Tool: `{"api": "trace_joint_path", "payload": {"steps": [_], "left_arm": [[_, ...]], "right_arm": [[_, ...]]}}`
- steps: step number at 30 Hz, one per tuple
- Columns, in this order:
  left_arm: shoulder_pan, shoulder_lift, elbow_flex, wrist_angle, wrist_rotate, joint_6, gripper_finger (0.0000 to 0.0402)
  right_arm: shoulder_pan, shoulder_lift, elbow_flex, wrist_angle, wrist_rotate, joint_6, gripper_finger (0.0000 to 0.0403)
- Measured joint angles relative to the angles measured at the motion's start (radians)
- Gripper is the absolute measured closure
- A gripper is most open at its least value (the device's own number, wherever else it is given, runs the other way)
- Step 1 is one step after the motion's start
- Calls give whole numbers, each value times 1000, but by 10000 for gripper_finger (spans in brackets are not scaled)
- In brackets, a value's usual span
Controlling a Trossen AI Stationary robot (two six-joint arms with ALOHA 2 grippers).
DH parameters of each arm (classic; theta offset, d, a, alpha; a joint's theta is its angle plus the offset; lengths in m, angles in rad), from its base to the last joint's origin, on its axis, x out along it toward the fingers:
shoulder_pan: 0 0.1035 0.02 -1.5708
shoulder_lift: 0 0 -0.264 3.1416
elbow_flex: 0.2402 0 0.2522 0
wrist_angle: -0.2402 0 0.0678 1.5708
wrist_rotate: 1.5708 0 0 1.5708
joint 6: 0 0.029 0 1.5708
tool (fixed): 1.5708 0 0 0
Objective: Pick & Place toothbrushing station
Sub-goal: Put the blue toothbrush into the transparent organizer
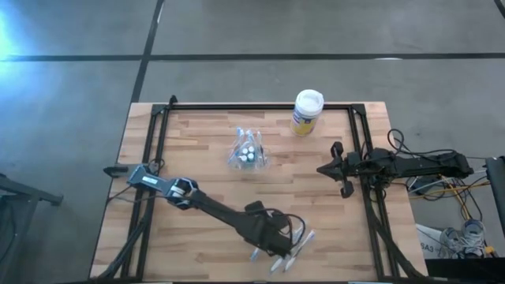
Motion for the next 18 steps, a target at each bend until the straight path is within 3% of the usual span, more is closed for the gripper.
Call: {"api": "trace_joint_path", "payload": {"steps": [3, 18], "left_arm": [[11, 0, -2, -50, 2, -1, 195], [27, 0, -139, 61, 115, 66, 195]], "right_arm": [[0, -2, 0, 0, 5, 0, 394], [0, -2, 2, 14, 8, -15, 394]]}}
